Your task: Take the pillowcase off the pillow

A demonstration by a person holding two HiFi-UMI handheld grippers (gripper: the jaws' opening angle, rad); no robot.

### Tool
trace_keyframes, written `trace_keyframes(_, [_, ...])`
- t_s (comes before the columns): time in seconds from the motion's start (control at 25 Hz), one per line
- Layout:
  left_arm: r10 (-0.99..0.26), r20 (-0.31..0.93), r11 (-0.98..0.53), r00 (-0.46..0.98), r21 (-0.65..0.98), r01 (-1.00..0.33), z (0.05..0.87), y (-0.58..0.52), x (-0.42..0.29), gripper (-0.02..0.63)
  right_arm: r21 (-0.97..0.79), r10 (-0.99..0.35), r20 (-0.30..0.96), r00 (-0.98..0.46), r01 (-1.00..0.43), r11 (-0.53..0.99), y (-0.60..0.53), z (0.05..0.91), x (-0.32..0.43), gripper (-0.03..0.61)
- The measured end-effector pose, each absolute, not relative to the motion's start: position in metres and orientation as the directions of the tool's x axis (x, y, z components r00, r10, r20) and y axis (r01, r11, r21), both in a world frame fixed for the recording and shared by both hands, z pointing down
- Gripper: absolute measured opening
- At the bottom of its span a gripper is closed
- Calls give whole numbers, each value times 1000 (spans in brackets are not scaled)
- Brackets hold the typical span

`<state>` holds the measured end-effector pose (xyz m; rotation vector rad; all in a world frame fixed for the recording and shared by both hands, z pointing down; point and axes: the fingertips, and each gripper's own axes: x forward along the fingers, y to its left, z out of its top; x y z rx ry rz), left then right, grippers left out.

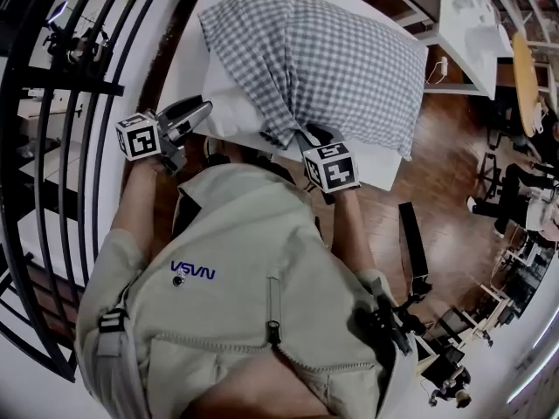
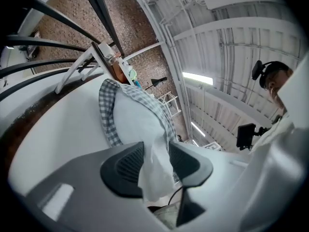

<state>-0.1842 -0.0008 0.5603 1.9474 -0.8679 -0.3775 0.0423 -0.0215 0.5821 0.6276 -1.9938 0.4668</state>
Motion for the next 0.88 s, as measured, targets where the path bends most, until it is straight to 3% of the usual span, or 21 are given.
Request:
trace_keyframes(0.12, [-703, 79, -333, 707, 842, -425, 543, 4, -197, 147, -178, -149, 825, -546, -500, 847, -2, 535, 15, 108])
trace_keyframes(0.28, [-784, 115, -302, 610, 788, -537, 537, -31, -226, 163, -178, -210, 692, -691, -445, 878, -30, 474, -30, 107])
trace_keyframes(0.52, [-771, 198, -264, 605, 765, -587, 559, -100, -217, 261, -9, -336, 644, -687, -446, 895, -109, 455, -110, 108])
trace_keyframes(0.64, [-739, 203, -271, 643, 784, -559, 568, -111, -200, 264, 49, -351, 674, -650, -435, 899, -135, 471, -148, 111])
trace_keyframes(0.76, [-733, 187, -281, 654, 792, -542, 564, -110, -183, 198, 94, -336, 752, -567, -412, 906, -151, 503, -167, 157])
trace_keyframes(0.84, [-744, 213, -278, 634, 763, -583, 562, -107, -178, 109, 147, -329, 808, -489, -373, 916, -153, 524, -169, 157])
trace_keyframes(0.88, [-751, 232, -277, 618, 740, -613, 561, -105, -178, 80, 187, -340, 820, -461, -346, 919, -154, 527, -169, 127])
